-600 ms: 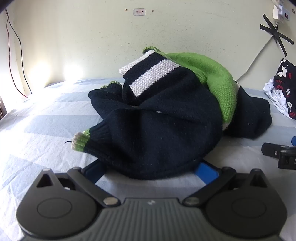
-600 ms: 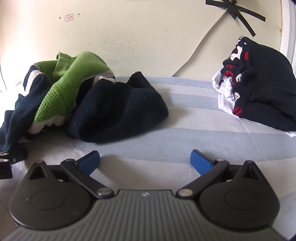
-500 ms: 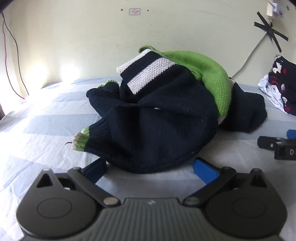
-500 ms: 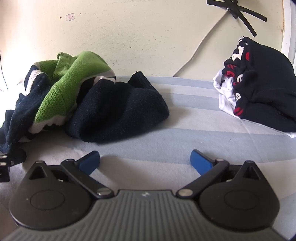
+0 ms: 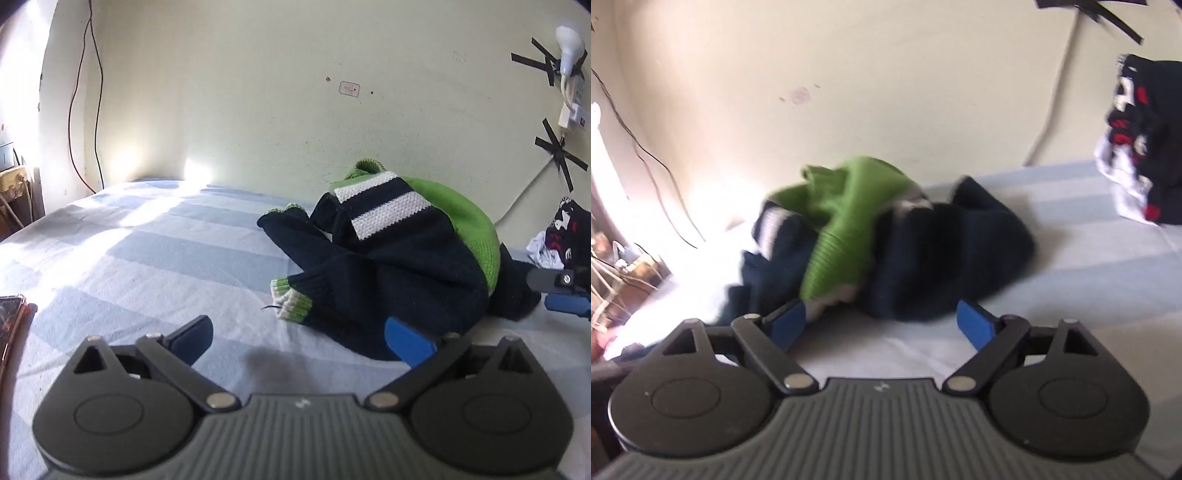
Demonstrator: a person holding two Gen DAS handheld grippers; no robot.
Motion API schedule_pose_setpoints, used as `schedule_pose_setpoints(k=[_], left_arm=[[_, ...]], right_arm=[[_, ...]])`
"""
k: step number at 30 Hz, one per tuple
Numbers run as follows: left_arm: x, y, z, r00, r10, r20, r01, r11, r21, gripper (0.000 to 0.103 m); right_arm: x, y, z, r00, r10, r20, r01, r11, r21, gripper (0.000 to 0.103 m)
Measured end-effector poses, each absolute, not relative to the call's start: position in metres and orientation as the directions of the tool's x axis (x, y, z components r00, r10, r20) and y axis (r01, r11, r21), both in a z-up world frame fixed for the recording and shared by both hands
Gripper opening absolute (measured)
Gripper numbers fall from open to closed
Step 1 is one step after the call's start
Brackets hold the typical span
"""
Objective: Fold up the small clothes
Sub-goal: 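Reach both grippers to the crumpled green-and-navy sweater and grasp it, then lift the sweater with both grippers and shake it open in the air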
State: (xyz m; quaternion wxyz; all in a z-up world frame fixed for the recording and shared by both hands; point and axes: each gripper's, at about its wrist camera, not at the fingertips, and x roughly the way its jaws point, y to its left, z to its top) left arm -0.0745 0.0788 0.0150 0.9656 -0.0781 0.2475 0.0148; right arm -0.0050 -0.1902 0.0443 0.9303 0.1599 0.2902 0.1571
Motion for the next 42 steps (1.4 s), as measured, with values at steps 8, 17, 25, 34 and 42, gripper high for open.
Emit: schedule_pose_setpoints(k=[8,17,25,34,42], left_arm=[[-0.076,0.073,0.026,0.883,-0.009,-0.470,-0.073,0.985,-0.155,0.103],[-0.067,0.085,0.030,0.893,-0.077,-0.444,0.003,0.986,-0.165,0.103],[-0.049,0.053,0.041,0.850,-0.299,-0.434,0.140,0.922,-0.360,0.103],[0.019,-0.025,0.050,0.714,-0.475,-0.514,0.212,0.847,-0.488,0.072],[-0.022,0.054,0.057,0.799,-0.418,-0.433,0.167,0.845,-0.508,0.008]], right_arm=[[0.062,-0.157,0.038,0.699,0.436,-0.566,-0.165,0.869,0.466,0.015],[-0.049,-0.284,0.139,0.959,0.136,-0.247,-0.027,0.916,0.399,0.003],[-0.087,-0.318,0.153,0.955,0.112,-0.274,-0.001,0.926,0.377,0.013],[-0.069,-0.228,0.087,0.852,0.305,-0.426,-0.088,0.885,0.457,0.042],[-0.054,-0.218,0.089,0.832,0.341,-0.437,-0.149,0.897,0.417,0.044]])
